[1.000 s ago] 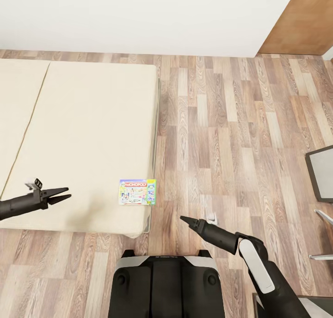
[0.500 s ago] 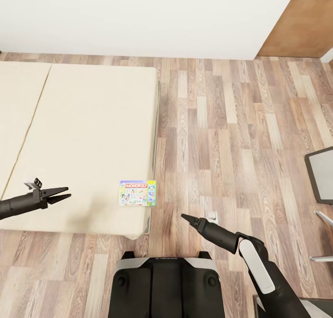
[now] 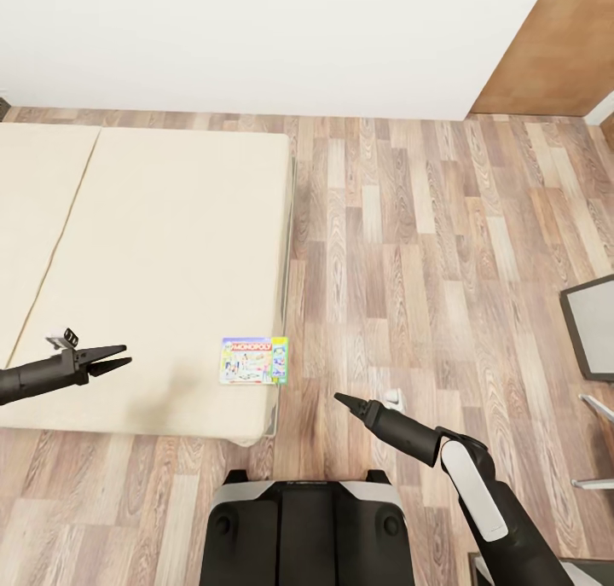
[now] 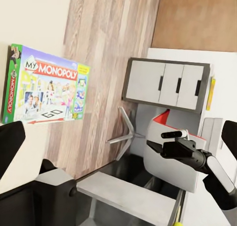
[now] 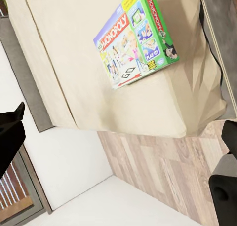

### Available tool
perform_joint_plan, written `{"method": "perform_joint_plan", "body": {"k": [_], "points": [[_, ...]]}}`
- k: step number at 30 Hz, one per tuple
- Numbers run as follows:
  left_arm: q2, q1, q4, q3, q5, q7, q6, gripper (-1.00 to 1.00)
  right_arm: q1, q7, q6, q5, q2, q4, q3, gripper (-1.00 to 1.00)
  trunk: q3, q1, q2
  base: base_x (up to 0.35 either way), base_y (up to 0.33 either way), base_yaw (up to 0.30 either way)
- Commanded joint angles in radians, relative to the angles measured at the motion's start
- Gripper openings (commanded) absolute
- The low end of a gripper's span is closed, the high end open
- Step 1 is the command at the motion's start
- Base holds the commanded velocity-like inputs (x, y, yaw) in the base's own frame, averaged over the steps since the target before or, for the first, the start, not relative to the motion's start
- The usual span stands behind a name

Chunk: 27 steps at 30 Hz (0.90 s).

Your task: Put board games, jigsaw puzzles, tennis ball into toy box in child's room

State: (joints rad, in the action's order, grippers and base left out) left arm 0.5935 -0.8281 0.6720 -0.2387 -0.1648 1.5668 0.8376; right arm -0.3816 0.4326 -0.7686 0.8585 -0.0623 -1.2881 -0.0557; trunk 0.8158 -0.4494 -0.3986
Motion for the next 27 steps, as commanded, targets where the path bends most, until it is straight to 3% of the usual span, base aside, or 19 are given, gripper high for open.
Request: {"method": "perform_joint_plan", "body": {"k": [1,27], "points": [[0.0,0.0,0.0,0.0,0.001,0.004,0.011,1.0,0.0,0.001,-0.003,0.001,-0.001,0.0,0.0,1.0,-0.001,-0.001,-0.001,0.0,0.0,0.0],[0.0,0.0,0.0,0.001,0.001,0.004,0.007,1.0,0.0,0.001,-0.003,0.001,-0.001,-0.005,0.0,1.0,-0.044,-0.001,-0.001,0.0,0.0,0.0]]}}
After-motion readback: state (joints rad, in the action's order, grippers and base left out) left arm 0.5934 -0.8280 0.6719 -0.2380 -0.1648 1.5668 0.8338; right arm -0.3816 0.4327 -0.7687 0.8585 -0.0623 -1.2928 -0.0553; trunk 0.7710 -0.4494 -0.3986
